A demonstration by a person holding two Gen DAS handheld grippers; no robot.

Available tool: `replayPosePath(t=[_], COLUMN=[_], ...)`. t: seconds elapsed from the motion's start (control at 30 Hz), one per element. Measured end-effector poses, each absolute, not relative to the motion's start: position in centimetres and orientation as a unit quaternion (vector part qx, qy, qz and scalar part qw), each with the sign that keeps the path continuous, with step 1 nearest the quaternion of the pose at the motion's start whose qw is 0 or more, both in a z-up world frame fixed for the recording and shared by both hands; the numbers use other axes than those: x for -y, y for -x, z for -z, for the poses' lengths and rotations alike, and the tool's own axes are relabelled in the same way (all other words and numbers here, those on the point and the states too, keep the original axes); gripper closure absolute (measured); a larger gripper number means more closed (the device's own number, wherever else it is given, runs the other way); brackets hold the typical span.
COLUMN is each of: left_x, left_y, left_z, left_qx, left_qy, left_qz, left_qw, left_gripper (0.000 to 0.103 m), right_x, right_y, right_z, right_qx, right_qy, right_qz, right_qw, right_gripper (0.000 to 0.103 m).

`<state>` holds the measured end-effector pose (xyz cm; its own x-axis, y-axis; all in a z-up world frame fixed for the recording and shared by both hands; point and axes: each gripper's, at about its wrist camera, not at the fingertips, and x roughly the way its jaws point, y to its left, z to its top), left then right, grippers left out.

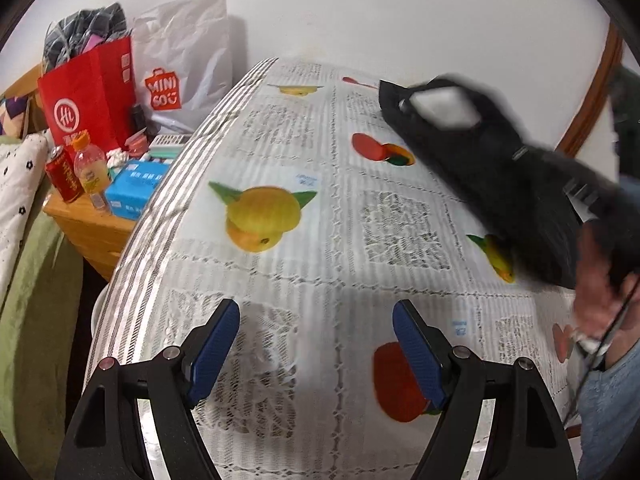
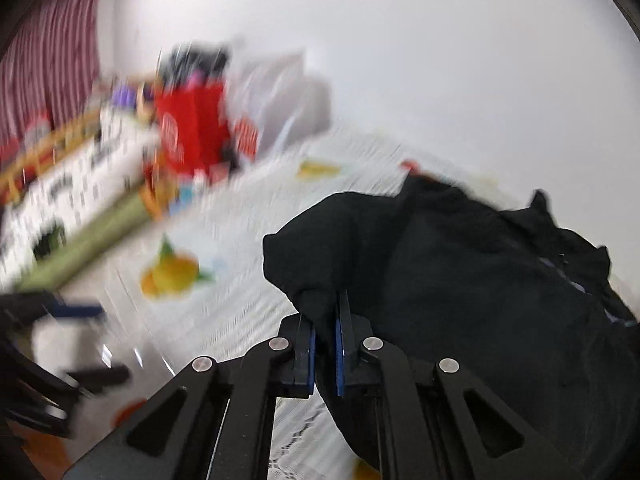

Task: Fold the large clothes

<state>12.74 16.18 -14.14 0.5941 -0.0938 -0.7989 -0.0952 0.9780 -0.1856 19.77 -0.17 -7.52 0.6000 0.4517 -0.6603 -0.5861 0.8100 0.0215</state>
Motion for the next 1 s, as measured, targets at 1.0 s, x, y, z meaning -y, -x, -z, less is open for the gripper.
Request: replayPosePath(t=[1.0], left_x=[5.3], left_y=[-17.2], left_z=[13.7], left_qx=[-0.435], left_qy=[0.001], left_qz=[0.161], left_qw=[0.886], left_gripper=[0.026], right_x=[31.4], right_y=[-17.0], right_z=[12.3], right_qx=[-0.391], right_qy=[-0.052], right_qz=[-0.011], right_qw=[0.919], right_gripper=[0.080])
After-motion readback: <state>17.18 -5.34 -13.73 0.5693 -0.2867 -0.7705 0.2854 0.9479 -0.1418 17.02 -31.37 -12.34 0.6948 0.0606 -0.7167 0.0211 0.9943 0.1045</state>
